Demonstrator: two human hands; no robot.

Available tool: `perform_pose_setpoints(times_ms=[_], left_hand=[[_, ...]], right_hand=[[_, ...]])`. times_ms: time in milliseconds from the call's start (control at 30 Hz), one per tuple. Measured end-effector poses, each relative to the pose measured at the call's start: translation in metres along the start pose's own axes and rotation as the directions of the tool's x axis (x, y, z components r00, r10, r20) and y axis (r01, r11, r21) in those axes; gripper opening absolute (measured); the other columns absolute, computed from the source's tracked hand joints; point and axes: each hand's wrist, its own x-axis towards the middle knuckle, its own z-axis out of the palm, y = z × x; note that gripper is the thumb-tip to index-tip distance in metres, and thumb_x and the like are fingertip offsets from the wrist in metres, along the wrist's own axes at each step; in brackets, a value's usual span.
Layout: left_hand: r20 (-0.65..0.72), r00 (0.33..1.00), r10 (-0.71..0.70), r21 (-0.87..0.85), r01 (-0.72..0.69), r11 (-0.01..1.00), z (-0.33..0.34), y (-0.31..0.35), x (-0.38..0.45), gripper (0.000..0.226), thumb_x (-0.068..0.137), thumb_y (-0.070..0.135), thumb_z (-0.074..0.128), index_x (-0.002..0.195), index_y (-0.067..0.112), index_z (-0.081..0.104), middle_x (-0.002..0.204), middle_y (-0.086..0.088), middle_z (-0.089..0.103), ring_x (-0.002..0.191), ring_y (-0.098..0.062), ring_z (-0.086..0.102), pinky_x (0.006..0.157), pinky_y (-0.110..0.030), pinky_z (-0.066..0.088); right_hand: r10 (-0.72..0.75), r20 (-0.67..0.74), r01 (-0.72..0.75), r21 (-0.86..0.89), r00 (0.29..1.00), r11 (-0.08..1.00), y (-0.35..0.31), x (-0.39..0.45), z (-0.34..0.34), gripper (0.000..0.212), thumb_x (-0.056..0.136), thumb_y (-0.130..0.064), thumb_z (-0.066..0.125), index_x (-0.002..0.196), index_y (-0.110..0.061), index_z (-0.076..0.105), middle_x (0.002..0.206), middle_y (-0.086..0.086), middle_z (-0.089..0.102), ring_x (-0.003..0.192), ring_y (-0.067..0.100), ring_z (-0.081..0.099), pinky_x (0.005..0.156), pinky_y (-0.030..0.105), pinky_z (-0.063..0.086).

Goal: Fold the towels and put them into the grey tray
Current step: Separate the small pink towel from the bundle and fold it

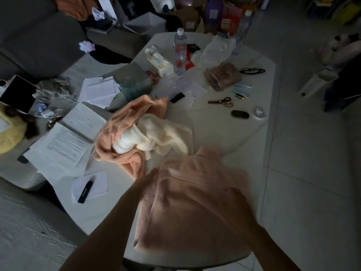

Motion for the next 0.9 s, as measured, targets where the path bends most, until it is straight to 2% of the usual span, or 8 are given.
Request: perform_pose_setpoints(times_ms=[100, 200, 300, 400, 500, 600, 733, 900], left_hand=[[-0.059, 0.995, 0.082, 0.058, -0.079, 0.995, 0.008, 0.008, 0.013, 0.029, 0.085, 0.027, 0.075, 0.103, 0.004, 0.07, 0.098, -0.014, 0.073, 0.091, -0.029, 0.07, 0.084, -0.04, 0.057], [-0.082, 0.977, 0.195, 0.081, -0.189, 0.979, 0.012, 0.01, 0.012, 0.014, 0.085, 0.02, 0.073, 0.076, 0.017, 0.063, 0.065, 0.002, 0.059, 0.064, -0.015, 0.053, 0.051, -0.026, 0.042], [-0.05, 0.966, 0.254, -0.02, -0.255, 0.967, 0.003, 0.007, -0.001, 0.015, 0.081, 0.028, 0.075, 0.087, 0.019, 0.064, 0.08, 0.002, 0.065, 0.076, -0.016, 0.06, 0.066, -0.031, 0.051], [0.073, 0.991, 0.108, -0.154, -0.096, 0.983, -0.01, 0.002, -0.003, 0.044, 0.084, 0.022, 0.072, 0.125, 0.012, 0.062, 0.118, -0.013, 0.067, 0.111, -0.029, 0.063, 0.099, -0.044, 0.049], [0.199, 0.975, -0.099, -0.038, 0.109, 0.993, -0.015, 0.004, -0.003, 0.046, 0.088, 0.039, 0.071, 0.118, 0.006, 0.066, 0.107, -0.017, 0.072, 0.099, -0.03, 0.068, 0.081, -0.036, 0.054], [0.228, 0.967, -0.112, 0.144, 0.081, 0.986, -0.011, 0.004, 0.003, 0.037, 0.088, 0.04, 0.07, 0.1, 0.005, 0.075, 0.091, -0.015, 0.077, 0.086, -0.028, 0.074, 0.079, -0.042, 0.061], [0.047, 0.98, 0.193, 0.237, -0.198, 0.951, -0.004, 0.008, 0.013, 0.012, 0.092, 0.016, 0.066, 0.093, 0.021, 0.076, 0.092, -0.003, 0.077, 0.096, -0.026, 0.071, 0.088, -0.044, 0.058], [0.004, 0.739, 0.673, 0.343, -0.634, 0.694, -0.016, 0.043, -0.006, 0.025, 0.083, 0.032, 0.054, 0.086, 0.051, 0.069, 0.089, 0.029, 0.071, 0.086, 0.007, 0.066, 0.072, -0.004, 0.045]], right_hand=[[-0.039, 0.054, 0.045, -0.112, 0.998, 0.993, -0.038, 0.019, 0.007, 0.074, 0.087, -0.073, 0.029, 0.145, -0.028, 0.036, 0.145, 0.003, 0.045, 0.131, 0.024, 0.046, 0.109, 0.037, 0.037], [-0.239, -0.087, 0.219, -0.193, 0.967, 0.957, -0.08, 0.049, 0.007, 0.052, 0.094, -0.035, 0.051, 0.141, -0.015, 0.043, 0.142, 0.01, 0.047, 0.126, 0.031, 0.047, 0.102, 0.037, 0.037], [-0.377, -0.159, 0.347, -0.187, 0.912, 0.919, -0.118, 0.075, 0.009, 0.032, 0.089, -0.026, 0.053, 0.119, -0.014, 0.057, 0.122, 0.007, 0.06, 0.113, 0.032, 0.053, 0.091, 0.039, 0.042], [-0.406, -0.097, 0.369, -0.271, 0.909, 0.889, -0.138, 0.095, 0.024, 0.041, 0.09, -0.032, 0.052, 0.128, -0.017, 0.054, 0.126, 0.004, 0.06, 0.119, 0.028, 0.051, 0.097, 0.039, 0.037], [-0.366, -0.002, 0.338, -0.378, 0.931, 0.862, -0.14, 0.105, 0.038, 0.042, 0.092, -0.039, 0.049, 0.129, -0.019, 0.051, 0.116, 0.008, 0.066, 0.113, 0.03, 0.055, 0.097, 0.043, 0.031], [-0.382, 0.073, 0.377, -0.404, 0.921, 0.833, -0.139, 0.103, 0.04, 0.031, 0.092, -0.037, 0.048, 0.116, -0.022, 0.06, 0.11, 0.005, 0.066, 0.108, 0.029, 0.057, 0.097, 0.042, 0.028], [-0.463, -0.082, 0.438, -0.216, 0.883, 0.873, -0.141, 0.086, 0.025, 0.012, 0.083, -0.024, 0.057, 0.089, -0.02, 0.067, 0.09, 0.0, 0.067, 0.091, 0.026, 0.06, 0.091, 0.039, 0.032], [-0.558, -0.245, 0.566, -0.042, 0.793, 0.823, -0.148, 0.061, 0.009, 0.009, 0.081, -0.018, 0.062, 0.087, -0.024, 0.066, 0.084, -0.009, 0.064, 0.085, 0.014, 0.057, 0.088, 0.039, 0.037]])
